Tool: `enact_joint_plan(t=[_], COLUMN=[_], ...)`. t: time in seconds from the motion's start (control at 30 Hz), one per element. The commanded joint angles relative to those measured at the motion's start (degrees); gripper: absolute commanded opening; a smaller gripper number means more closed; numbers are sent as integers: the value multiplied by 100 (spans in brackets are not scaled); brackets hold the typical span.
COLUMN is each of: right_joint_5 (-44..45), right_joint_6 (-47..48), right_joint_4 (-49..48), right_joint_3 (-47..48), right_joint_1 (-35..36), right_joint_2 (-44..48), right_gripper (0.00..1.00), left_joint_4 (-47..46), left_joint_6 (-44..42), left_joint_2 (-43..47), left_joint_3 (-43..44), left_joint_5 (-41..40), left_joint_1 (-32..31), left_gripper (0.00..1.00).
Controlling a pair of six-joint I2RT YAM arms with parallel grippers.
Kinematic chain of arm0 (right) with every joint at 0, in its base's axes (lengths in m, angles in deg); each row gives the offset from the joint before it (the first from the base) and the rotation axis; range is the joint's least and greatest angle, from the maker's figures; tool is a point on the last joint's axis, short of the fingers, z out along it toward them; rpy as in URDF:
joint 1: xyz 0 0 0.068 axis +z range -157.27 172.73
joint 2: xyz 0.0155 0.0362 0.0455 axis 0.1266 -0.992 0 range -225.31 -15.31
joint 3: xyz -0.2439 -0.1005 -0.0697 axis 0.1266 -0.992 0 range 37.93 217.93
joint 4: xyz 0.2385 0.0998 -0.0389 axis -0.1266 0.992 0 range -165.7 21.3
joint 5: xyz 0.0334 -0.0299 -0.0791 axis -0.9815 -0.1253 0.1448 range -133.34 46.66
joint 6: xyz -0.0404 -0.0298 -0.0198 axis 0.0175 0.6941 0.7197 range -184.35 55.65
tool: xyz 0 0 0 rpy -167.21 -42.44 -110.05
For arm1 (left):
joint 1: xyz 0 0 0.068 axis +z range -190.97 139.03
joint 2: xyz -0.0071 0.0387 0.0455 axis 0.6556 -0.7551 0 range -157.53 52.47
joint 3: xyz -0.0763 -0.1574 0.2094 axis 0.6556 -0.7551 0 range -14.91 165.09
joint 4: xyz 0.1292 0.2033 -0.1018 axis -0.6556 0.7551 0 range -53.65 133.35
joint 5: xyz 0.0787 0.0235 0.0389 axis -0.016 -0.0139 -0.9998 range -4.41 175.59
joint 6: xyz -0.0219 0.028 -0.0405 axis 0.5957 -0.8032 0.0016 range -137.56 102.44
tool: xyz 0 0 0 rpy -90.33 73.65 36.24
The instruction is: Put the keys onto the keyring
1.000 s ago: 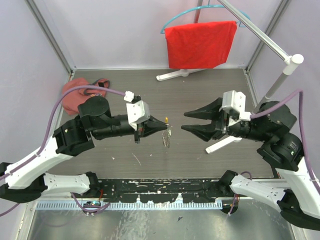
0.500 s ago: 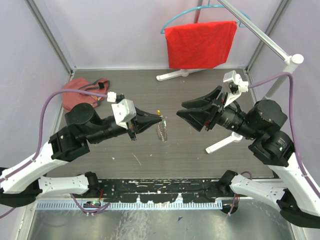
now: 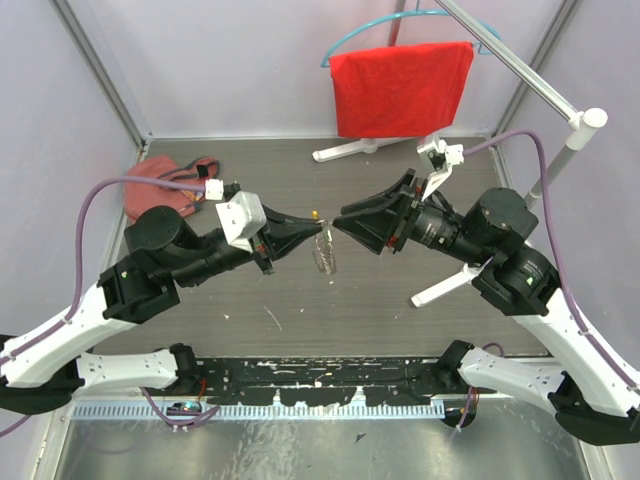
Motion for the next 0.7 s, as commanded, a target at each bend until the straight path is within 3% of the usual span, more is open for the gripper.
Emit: enact_joint_plan(t=[0.0,0.27,0.57,0.67], right_joint_5=[-265,-531,-661,-693], right_joint_6=[-134,-118,-116,-112], right_joint_4=[-287,-255,-236,-236], right_joint_3=[64,102,98,114], right_joint_1=[-10,-1,-5,-5], right_joint_2=[-34,-125,-189,-204], right_gripper=[44,27,28,20], left_joint_4=[-451,-540,-539,-539], left_joint_6=[-66,-90,-108,-117], left_joint_2=[69,62,73,68], left_joint_3=[-60,-83,-97,-97], left_joint_5=[-98,-146,-157,-137], left_joint_1=[-14,-14,-14,-14], left_gripper=[0,0,0,0])
